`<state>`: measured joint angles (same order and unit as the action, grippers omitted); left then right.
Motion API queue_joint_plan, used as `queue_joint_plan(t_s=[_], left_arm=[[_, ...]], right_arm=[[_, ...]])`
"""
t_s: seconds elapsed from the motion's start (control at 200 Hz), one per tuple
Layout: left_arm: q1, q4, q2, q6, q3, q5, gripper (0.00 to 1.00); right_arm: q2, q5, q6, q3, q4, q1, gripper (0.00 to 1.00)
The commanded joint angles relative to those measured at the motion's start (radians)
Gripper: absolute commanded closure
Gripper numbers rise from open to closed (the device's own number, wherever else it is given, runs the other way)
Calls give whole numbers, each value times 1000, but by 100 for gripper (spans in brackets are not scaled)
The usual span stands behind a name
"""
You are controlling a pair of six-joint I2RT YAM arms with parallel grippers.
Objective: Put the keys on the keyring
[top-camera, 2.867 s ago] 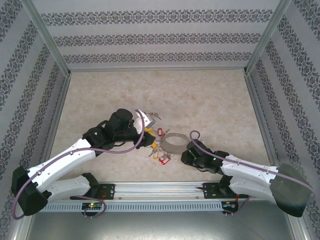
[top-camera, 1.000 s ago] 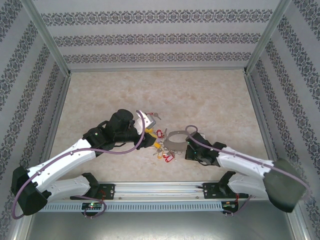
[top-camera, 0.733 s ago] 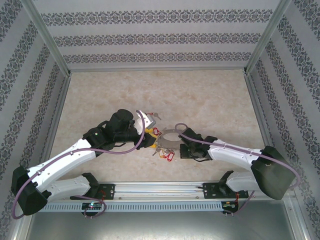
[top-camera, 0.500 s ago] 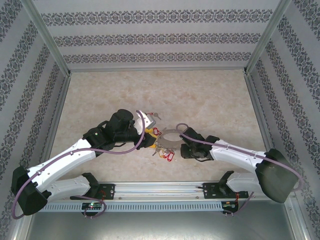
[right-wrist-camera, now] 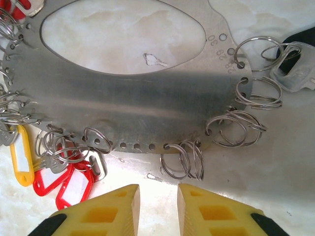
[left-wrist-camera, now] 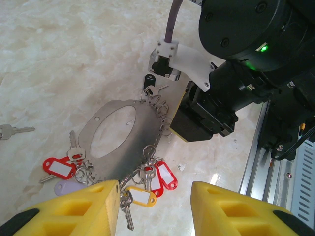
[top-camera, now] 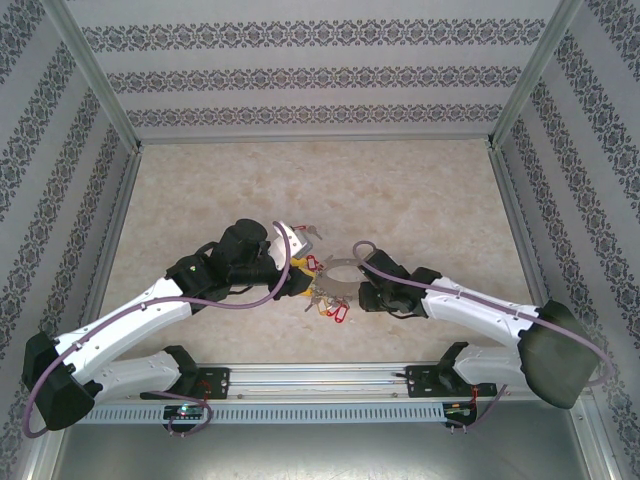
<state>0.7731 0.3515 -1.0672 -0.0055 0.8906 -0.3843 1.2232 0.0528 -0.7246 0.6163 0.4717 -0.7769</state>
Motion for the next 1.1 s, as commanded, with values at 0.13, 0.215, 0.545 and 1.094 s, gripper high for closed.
queue_joint_plan(t_s=[0.13,0.215,0.545,1.094], left_arm=[[14,7,3,6,12,-1,57],[14,9,6,6,11,3,57],[14,7,4,6,11,0,57],[14,7,10,7,11,1,57]], right_arm=[[86,18,63,52,7,5,71],[108,24,73,57,7,9,71],[171,70,106,86,31,12,68],[237,64,113,82,-6,16,64]])
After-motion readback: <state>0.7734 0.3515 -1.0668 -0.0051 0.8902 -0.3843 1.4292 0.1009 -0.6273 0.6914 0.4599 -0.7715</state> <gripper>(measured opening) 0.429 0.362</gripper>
